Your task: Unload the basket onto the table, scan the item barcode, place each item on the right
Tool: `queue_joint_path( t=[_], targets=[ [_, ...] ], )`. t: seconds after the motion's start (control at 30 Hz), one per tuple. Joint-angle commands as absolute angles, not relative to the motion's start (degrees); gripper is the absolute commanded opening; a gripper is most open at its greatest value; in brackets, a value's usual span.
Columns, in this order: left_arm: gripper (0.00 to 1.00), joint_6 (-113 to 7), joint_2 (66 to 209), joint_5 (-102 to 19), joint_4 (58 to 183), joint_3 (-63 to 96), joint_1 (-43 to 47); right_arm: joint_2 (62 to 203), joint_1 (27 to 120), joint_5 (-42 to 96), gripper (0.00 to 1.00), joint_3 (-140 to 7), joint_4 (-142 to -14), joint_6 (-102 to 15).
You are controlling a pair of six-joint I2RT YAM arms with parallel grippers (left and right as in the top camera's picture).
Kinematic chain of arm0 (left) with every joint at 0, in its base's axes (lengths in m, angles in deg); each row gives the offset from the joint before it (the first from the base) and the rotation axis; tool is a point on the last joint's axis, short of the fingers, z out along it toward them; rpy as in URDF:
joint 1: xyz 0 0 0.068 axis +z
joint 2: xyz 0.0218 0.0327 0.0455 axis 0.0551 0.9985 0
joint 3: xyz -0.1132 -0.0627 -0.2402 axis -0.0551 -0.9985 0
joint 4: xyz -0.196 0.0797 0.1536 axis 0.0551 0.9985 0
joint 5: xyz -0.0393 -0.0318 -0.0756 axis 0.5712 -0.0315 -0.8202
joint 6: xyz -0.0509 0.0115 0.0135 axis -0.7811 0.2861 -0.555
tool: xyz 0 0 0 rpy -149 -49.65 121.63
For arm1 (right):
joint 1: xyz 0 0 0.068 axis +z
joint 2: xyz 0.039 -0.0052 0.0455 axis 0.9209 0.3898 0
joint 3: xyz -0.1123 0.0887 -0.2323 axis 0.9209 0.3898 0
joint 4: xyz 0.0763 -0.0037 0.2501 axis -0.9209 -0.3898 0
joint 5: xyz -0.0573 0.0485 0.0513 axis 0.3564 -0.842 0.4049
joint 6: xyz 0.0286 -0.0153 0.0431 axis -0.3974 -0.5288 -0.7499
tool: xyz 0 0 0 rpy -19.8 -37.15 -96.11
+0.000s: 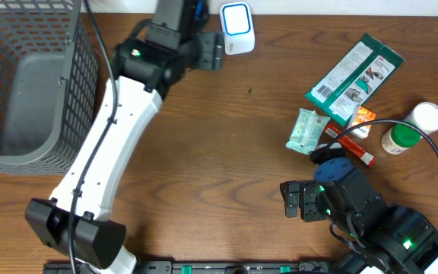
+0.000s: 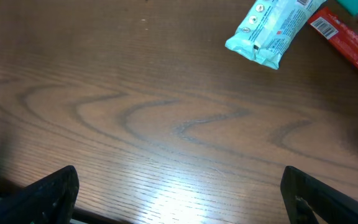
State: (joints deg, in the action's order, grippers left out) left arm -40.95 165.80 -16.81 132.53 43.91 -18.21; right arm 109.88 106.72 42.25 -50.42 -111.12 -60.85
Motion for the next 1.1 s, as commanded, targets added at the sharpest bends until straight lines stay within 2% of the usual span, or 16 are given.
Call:
queue_joint_path(
  t=[0.0,0.4,0.57,0.67,0.87,1.07],
  targets=[
    [0.81,-41.03,166.05,-15.96,133.43,44.61,-16.41,109.63,106.48,43.21,0.99,-51.54,-111.01,-61.35],
    [0.81,-41.03,166.07,-15.96,133.54,44.59,-15.82,108.83,106.26,44.35,0.99,-51.27,-111.25,-60.35],
    [0.81,-41.03,166.07,-15.96,133.51,44.59,-15.82,101.24,98.70,47.50,0.99,-50.92,-106.53,-56.54],
    [0.81,-41.03,166.09,-15.96,133.51,44.59,-15.82,94.75,93.01,47.26,0.99,-49.35,-99.21,-51.49],
    [0.81,-41.03,166.09,-15.96,133.54,44.59,-15.82,78.34,81.60,43.85,0.99,-37.18,-72.06,-34.75],
    [0.81,-41.03,166.09,-15.96,133.51,44.59,-15.82,66.27,74.70,41.86,0.99,-19.91,-48.13,-32.37]
  ],
)
